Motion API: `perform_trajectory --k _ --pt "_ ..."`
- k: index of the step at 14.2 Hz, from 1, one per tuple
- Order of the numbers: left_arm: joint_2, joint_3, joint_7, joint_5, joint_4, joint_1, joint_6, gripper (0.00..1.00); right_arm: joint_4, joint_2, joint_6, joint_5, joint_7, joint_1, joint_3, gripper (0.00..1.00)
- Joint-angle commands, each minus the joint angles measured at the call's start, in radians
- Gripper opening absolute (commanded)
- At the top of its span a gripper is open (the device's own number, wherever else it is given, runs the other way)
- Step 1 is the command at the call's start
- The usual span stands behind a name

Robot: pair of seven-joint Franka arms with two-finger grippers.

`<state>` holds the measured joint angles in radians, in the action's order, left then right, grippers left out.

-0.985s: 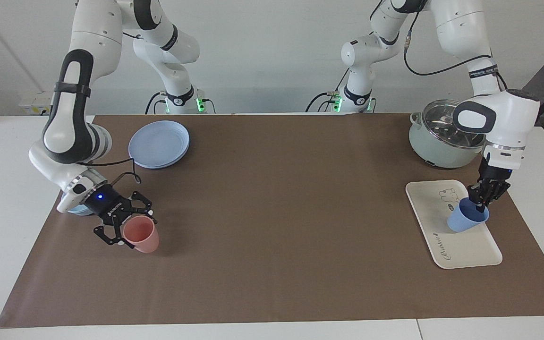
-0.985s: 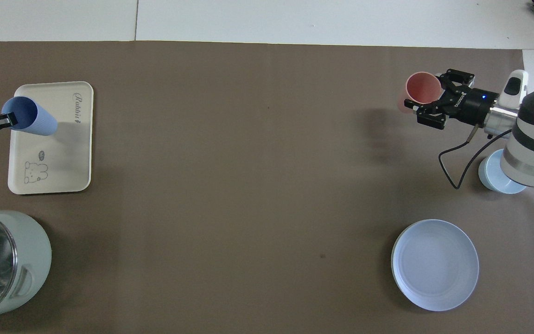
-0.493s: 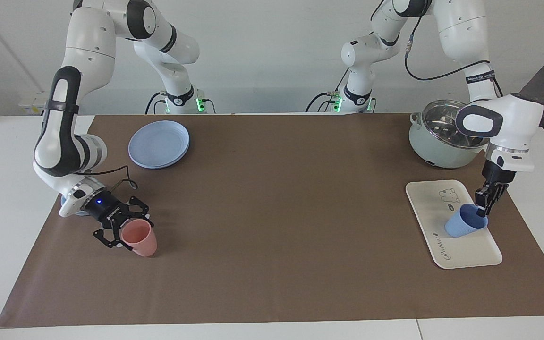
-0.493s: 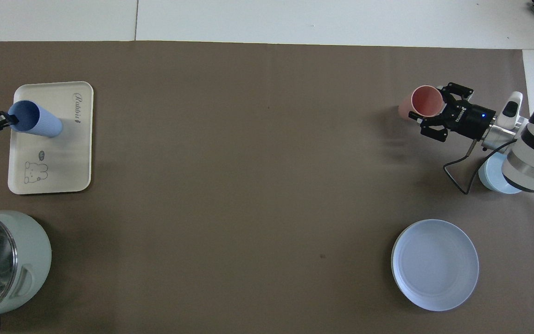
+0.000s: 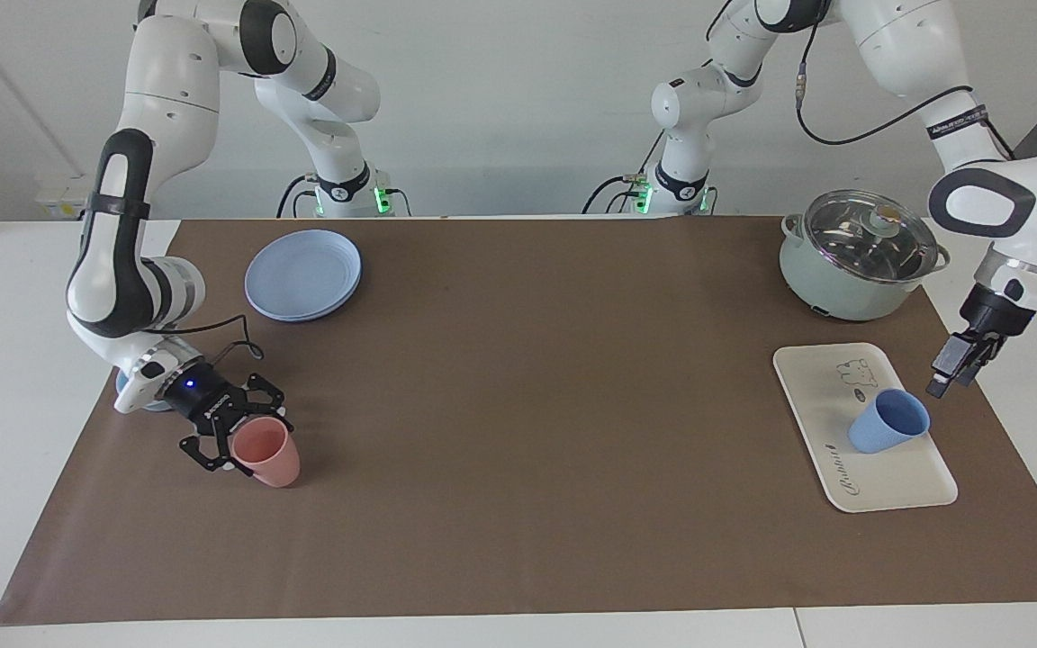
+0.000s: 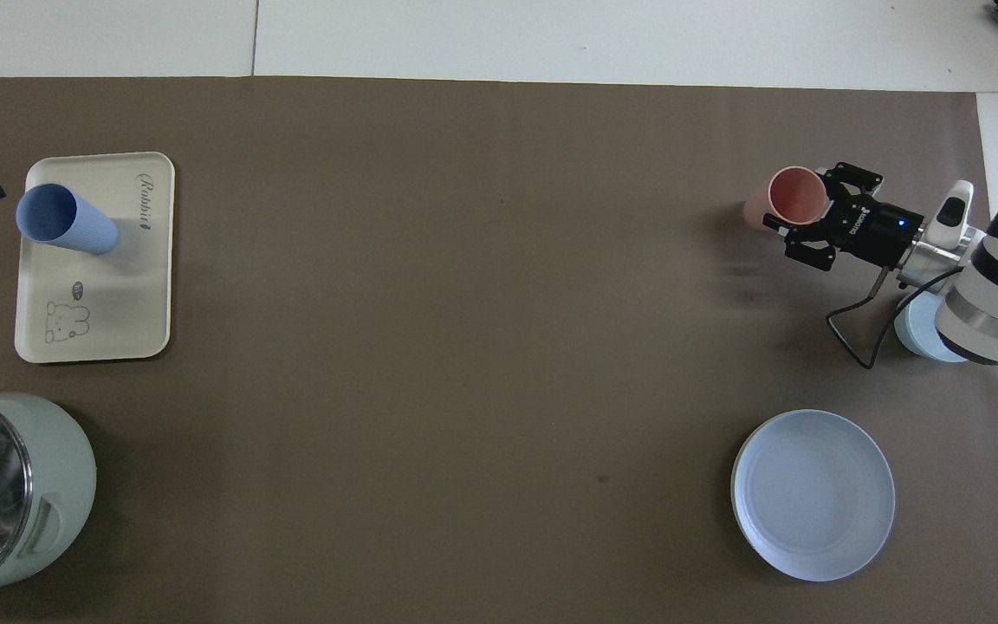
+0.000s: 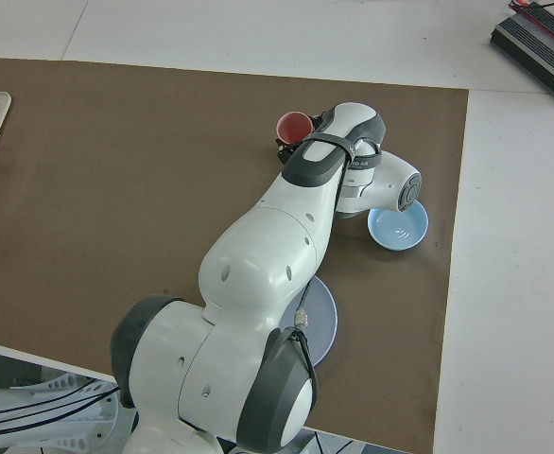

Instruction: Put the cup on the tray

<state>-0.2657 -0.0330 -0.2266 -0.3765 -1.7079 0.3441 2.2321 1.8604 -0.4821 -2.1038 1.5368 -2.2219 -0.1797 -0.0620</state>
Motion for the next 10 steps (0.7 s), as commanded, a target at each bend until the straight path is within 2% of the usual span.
perform_trajectory --k 1,2,4,5,6,7,10 --pt "-0.009 -0.004 0.064 0.245 0.209 -0.060 -0.260 1.00 0.017 0.008 -0.018 0.037 -0.036 -0.007 0.010 0.16" --pt "-0.006 -0.002 0.113 0.296 0.253 -0.120 -0.335 1.00 0.017 0.008 -0.025 0.037 -0.041 -0.007 0.010 0.16" --pt "0.000 0.007 0.179 0.314 0.333 -0.200 -0.484 1.00 0.019 0.008 -0.025 0.043 -0.042 -0.007 0.010 0.17" --pt "0.008 0.005 0.185 0.314 0.364 -0.220 -0.549 1.00 0.019 0.008 -0.027 0.043 -0.044 -0.007 0.010 0.25" --pt "0.044 0.001 0.187 0.315 0.378 -0.235 -0.624 1.00 0.019 0.008 -0.027 0.043 -0.044 -0.007 0.010 0.69" --pt "0.087 -0.004 0.194 0.320 0.378 -0.253 -0.690 1.00 0.019 0.008 -0.025 0.045 -0.044 -0.007 0.010 1.00" --pt "0.173 -0.008 0.256 0.370 0.369 -0.338 -0.847 1.00 0.017 0.008 -0.022 0.062 -0.042 -0.006 0.010 1.00"
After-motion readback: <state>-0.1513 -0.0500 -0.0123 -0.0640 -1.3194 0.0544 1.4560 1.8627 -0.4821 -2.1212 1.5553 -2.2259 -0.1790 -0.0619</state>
